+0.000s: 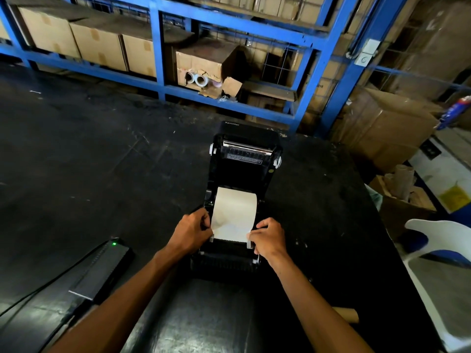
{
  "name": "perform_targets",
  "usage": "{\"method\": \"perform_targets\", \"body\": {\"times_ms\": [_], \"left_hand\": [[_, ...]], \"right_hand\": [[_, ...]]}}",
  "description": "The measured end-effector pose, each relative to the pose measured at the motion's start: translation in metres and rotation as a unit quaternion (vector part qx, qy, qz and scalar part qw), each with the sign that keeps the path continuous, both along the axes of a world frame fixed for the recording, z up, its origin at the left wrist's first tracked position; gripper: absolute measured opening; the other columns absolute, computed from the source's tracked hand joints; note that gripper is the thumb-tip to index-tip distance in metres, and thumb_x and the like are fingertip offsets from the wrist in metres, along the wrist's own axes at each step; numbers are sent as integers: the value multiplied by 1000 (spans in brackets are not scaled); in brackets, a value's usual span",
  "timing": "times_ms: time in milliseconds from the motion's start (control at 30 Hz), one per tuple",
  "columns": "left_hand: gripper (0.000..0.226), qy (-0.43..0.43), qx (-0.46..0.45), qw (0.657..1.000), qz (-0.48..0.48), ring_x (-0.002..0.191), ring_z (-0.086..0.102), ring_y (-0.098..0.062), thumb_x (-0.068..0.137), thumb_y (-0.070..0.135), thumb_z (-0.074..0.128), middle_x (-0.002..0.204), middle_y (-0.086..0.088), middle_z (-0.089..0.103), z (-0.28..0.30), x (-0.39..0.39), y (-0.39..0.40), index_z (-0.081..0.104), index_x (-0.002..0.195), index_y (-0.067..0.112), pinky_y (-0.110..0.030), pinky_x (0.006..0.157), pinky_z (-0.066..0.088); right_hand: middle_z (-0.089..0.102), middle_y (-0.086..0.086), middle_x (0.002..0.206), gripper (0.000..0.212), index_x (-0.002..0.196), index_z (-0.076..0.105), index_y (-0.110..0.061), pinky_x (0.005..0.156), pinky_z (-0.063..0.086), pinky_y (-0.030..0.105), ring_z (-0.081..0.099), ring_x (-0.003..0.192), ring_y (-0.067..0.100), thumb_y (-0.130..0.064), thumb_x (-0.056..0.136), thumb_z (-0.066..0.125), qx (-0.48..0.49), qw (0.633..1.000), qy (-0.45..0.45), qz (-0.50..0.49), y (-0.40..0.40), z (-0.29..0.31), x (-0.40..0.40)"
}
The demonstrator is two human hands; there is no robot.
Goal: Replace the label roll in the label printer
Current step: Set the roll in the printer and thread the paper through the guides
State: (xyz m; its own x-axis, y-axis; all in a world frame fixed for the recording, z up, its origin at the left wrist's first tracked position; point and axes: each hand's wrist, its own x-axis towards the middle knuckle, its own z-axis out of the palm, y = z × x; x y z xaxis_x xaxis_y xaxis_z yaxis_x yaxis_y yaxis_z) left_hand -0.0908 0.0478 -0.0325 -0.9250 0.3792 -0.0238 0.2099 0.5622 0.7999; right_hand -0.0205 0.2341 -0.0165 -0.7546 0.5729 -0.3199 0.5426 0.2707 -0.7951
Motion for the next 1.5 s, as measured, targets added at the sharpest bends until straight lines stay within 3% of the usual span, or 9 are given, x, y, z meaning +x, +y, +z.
{"method": "perform_targets", "body": {"times_ms": [133,233,300,467,633,1067,1367,1500], "left_hand": [[25,-29,18,999,9,49,61,-6,75,-1,67,61,-2,65,0,-1,2,49,70,14,-21,48,47],[26,-44,31,998,24,57,66,-22,76,-3,67,70,-13,69,0,-3,3,49,70,15,-26,52,51],[27,-49,24,998,26,57,63,-20,77,-3,67,74,-16,68,2,-3,3,48,70,15,-25,52,49],[28,-66,18,998,17,60,59,-18,79,-6,64,67,-6,59,6,-4,4,48,70,16,-31,60,54],[28,-61,19,998,23,59,58,-14,78,-5,66,66,-5,60,7,-4,3,50,69,16,-22,56,50],[28,-59,-10,998,26,52,55,-11,75,-4,68,62,0,58,8,-8,8,51,68,16,-21,51,43],[28,-38,-19,998,44,56,56,-16,74,-3,67,63,0,59,8,-6,9,49,67,18,-36,59,51],[31,-25,-54,998,23,58,54,-15,73,-1,66,66,1,58,10,-6,12,45,67,21,-27,53,44]], "right_hand": [[65,13,77,27,96,52,-9,35,38,20,48,30,10,4,75,64,-6,1000,-21,21,5,3,0],[64,12,72,28,96,52,-8,35,38,20,48,30,10,4,74,65,-8,999,-28,29,6,4,0],[64,13,74,29,97,53,-7,36,39,22,48,30,11,4,73,66,-14,999,-30,29,6,5,0],[66,15,78,31,96,53,-8,40,42,25,47,33,12,1,72,70,-34,999,0,14,8,7,1],[66,14,82,28,97,53,-8,39,42,25,48,33,10,1,75,67,-37,999,-2,25,10,5,1],[65,13,81,30,99,52,-9,36,42,22,50,32,11,4,76,64,-25,1000,-4,15,8,4,1],[65,13,76,29,94,51,-14,42,48,26,57,37,17,8,77,57,38,998,-17,38,5,-2,-5],[66,12,68,29,95,51,-14,42,50,29,59,38,18,8,76,55,54,998,-12,40,5,2,-3]]}}
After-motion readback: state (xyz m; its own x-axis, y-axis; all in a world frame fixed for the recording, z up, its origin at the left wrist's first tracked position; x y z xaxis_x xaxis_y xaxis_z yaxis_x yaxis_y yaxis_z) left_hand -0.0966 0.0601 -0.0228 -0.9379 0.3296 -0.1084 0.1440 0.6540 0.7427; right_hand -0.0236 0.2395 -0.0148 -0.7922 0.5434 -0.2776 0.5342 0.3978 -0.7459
